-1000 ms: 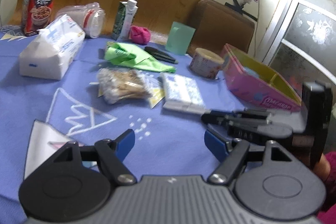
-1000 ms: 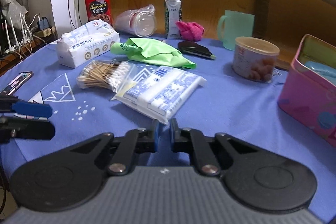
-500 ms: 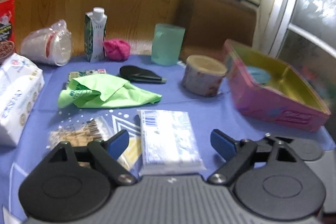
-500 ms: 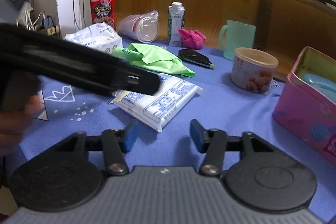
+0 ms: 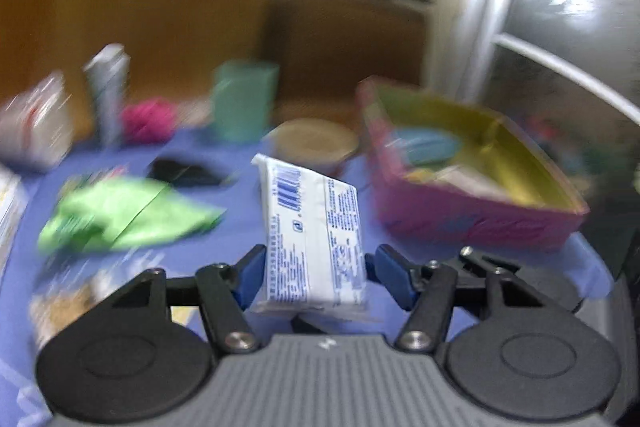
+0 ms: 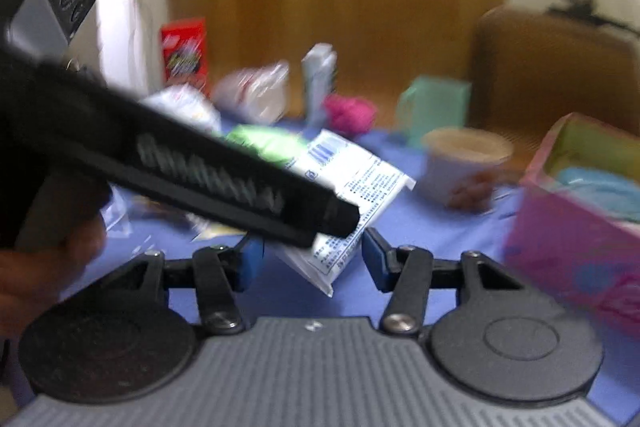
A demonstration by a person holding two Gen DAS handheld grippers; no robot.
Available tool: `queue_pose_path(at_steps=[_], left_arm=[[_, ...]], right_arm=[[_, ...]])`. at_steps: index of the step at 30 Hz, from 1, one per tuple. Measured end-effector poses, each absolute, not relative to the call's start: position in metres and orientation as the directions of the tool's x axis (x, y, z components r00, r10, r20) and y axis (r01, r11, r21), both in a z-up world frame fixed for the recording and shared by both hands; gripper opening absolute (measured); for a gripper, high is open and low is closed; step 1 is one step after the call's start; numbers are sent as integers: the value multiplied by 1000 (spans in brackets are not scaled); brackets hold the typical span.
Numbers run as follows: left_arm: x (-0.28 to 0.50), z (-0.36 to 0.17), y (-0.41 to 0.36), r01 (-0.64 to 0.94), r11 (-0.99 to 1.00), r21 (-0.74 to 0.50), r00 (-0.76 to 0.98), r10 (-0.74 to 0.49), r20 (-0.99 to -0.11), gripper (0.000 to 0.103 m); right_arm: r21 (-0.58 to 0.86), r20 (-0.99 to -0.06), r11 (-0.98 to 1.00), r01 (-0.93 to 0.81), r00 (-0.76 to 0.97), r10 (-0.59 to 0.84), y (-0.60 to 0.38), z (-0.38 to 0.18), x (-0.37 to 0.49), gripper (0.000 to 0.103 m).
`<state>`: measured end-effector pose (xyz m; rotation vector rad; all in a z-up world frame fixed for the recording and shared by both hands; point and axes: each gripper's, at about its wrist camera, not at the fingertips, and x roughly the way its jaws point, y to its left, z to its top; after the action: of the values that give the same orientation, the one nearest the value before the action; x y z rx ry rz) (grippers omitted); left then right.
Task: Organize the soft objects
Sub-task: 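Place the white wipes packet into the pink tin and release, then reach the left gripper toward the bag of cotton swabs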
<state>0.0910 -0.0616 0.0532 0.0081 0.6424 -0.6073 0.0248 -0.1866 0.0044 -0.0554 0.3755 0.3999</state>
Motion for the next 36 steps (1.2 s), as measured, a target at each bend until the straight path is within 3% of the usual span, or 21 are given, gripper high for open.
queue_pose_path(at_steps=[6,13,20,29,36], left_arm=[[95,75,-153,697,711,-91,585,-638,-501,59],[120,71,-234,739,668,-87,546,-670,-504,60],[125,59,-257,728,680,-84,541,-646,-539,66],[93,60,-181,673,722,-161,571,-646,-506,67],[65,59,-69,536,814,-223,672,-571,-472,72]], right_arm=[[11,-251,984,-176,952,174,-251,22,9,57],[51,-222,999,5,975,6,-322,26,17,57],[32,-212,953,302,934,-289,-372,15,30,58],[139,-160,957,255,959,-233,-374,15,3,59],[105,-166,994,41,986,-23,-315,25,10,59]])
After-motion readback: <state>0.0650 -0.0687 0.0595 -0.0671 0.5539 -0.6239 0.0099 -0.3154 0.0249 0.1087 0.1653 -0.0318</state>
